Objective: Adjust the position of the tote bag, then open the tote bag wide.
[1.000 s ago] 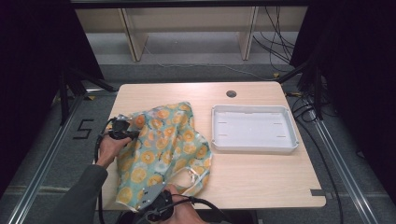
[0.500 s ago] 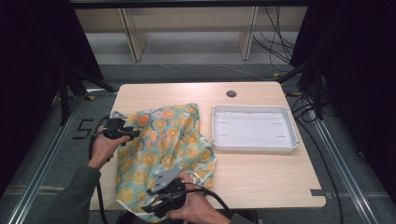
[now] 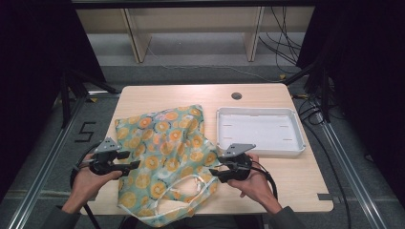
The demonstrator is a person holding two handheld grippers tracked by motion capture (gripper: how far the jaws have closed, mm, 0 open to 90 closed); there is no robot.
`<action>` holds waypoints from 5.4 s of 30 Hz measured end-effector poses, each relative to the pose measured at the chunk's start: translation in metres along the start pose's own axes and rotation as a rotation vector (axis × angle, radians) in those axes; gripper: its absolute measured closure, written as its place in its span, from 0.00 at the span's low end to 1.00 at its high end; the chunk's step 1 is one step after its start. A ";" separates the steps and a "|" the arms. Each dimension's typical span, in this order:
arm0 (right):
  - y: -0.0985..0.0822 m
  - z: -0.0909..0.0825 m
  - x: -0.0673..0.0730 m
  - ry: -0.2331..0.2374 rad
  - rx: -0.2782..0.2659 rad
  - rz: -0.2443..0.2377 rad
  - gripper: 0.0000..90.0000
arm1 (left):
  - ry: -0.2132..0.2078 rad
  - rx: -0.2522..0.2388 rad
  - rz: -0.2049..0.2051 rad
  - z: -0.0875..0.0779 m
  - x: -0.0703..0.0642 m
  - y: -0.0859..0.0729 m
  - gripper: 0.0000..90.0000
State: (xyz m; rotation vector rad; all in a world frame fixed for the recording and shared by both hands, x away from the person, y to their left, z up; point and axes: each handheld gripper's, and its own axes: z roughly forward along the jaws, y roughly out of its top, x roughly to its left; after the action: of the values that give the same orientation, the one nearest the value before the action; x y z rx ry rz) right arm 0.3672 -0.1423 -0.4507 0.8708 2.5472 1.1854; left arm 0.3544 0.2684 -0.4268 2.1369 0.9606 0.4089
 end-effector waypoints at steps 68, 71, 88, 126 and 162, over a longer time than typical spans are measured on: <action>-0.005 0.025 0.046 0.249 0.018 -0.136 0.44 | 0.132 0.350 0.004 -0.011 0.020 -0.078 0.80; -0.003 0.035 0.054 0.288 0.029 -0.165 0.42 | 0.139 0.313 -0.024 -0.015 0.010 -0.076 0.71; -0.019 0.056 0.064 0.310 0.177 -0.233 0.43 | 0.120 0.134 0.063 -0.023 -0.040 -0.049 0.46; 0.034 0.021 0.050 0.409 -0.089 -0.173 1.00 | -0.154 -0.090 -0.065 -0.040 -0.069 -0.040 0.31; 0.067 0.054 -0.028 0.045 -0.109 0.070 0.74 | -0.013 0.140 0.030 0.045 0.063 0.059 0.97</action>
State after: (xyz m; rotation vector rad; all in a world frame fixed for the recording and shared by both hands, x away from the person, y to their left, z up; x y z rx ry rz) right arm 0.4403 -0.0902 -0.4379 0.9240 2.4780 1.3652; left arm 0.4503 0.2666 -0.4144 2.2789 0.9763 0.3509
